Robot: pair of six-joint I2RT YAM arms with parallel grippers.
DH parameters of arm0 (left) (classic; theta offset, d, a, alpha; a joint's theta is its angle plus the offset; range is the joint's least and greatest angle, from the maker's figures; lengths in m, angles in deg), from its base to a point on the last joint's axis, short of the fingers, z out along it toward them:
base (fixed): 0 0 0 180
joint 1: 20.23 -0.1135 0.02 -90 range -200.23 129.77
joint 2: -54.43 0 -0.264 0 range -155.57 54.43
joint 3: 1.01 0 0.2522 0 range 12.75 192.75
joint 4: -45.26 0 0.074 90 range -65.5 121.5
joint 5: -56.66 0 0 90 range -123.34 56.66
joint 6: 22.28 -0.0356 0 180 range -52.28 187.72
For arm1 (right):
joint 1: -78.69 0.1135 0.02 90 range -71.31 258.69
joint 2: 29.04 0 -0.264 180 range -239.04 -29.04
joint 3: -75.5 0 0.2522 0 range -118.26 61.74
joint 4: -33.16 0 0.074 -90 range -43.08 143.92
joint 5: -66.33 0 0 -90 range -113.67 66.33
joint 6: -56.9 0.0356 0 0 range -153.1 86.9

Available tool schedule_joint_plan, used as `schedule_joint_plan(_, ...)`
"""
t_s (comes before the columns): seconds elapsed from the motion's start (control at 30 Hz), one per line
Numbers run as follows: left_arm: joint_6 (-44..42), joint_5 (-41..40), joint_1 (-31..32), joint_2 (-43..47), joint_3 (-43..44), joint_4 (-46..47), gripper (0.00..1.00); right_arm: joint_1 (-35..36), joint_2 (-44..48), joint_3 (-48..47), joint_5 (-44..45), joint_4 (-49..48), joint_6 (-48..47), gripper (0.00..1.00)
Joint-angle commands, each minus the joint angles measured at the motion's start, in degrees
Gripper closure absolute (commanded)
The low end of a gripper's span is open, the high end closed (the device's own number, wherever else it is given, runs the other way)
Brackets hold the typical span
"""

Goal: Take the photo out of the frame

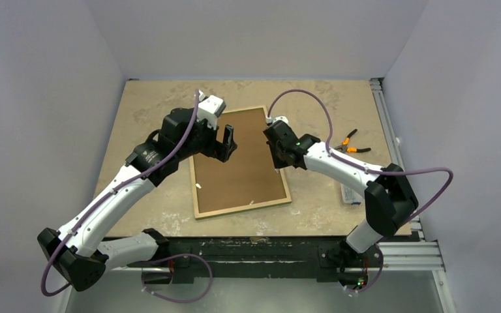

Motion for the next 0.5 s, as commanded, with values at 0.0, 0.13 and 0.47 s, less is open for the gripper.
schedule_joint_plan(0.0,0.43,0.87,-0.41,-0.59,0.73,1.02,0.12,0.10,2.94,1.25,-0.25,0.57,1.26,1.00)
schedule_joint_plan(0.13,0.62,1.26,-0.44,-1.18,0.92,0.93,0.12,0.05,3.83,1.99,-0.77,-0.23,1.37,1.00)
schedule_joint_plan(0.47,1.12,2.20,-0.73,-2.13,1.10,0.88,0.12,0.07,2.52,1.05,-0.22,-2.88,2.14,1.00)
